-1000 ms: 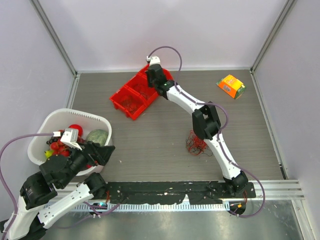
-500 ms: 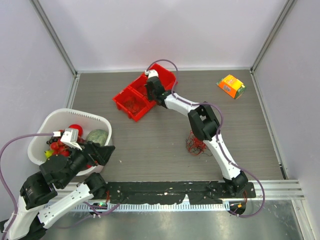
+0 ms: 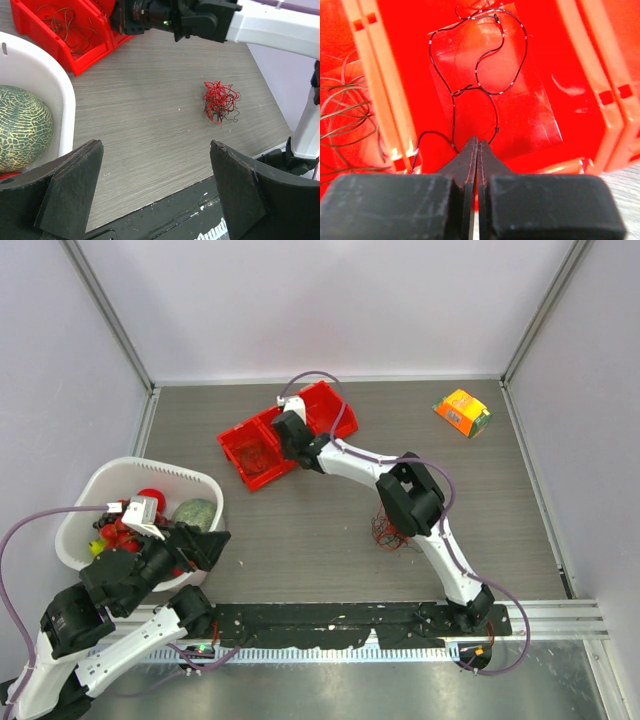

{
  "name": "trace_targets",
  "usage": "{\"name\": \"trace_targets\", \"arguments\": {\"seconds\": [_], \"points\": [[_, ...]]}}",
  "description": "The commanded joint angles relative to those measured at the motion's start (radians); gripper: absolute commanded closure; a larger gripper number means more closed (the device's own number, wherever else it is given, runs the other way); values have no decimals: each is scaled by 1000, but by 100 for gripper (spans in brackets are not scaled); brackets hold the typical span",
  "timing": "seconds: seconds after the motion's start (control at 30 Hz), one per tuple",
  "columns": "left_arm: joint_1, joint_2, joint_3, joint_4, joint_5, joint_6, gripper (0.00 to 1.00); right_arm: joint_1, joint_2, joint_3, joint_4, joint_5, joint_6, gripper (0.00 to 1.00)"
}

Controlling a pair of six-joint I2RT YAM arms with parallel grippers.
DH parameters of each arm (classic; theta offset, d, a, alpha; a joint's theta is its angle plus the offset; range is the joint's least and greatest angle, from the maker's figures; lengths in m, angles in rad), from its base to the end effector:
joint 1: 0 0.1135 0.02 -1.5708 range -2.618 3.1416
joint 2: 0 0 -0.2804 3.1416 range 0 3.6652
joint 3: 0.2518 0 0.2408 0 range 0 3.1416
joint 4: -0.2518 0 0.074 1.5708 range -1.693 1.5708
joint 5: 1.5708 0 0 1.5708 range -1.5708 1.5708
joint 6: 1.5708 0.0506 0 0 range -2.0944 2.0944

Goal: Untangle the cables

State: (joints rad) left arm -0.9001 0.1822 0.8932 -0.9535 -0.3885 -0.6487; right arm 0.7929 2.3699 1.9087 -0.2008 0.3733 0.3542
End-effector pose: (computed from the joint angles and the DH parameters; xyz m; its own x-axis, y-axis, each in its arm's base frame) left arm 0.0144 0.0126 0.3329 -0.4189 -0.3716 -0.8285 0.3055 0.8016 -0.5140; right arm 0.4006 0.3803 0.1845 -0.5647 -0.1130 -0.8176 -0.2832 0.9570 0.0633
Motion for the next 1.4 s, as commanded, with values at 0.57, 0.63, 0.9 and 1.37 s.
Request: {"name": "trace_targets", "arguments": {"seconds": [0.57,0.63,0.9,1.37], "points": [[3,137,7,53,68,-5,7,-296,-1247,-1069,-382,-20,342,36],[3,183,-19,120,124,-25,7,-314,-1311,-1131,-385,-89,377,36],[3,460,-169,510,413,-135,14,-314,-1469,-1287,-258,-335,443,39],[3,505,-246,588,487,-226,16,-313,-1419,-1432,43,-441,601,50]]}}
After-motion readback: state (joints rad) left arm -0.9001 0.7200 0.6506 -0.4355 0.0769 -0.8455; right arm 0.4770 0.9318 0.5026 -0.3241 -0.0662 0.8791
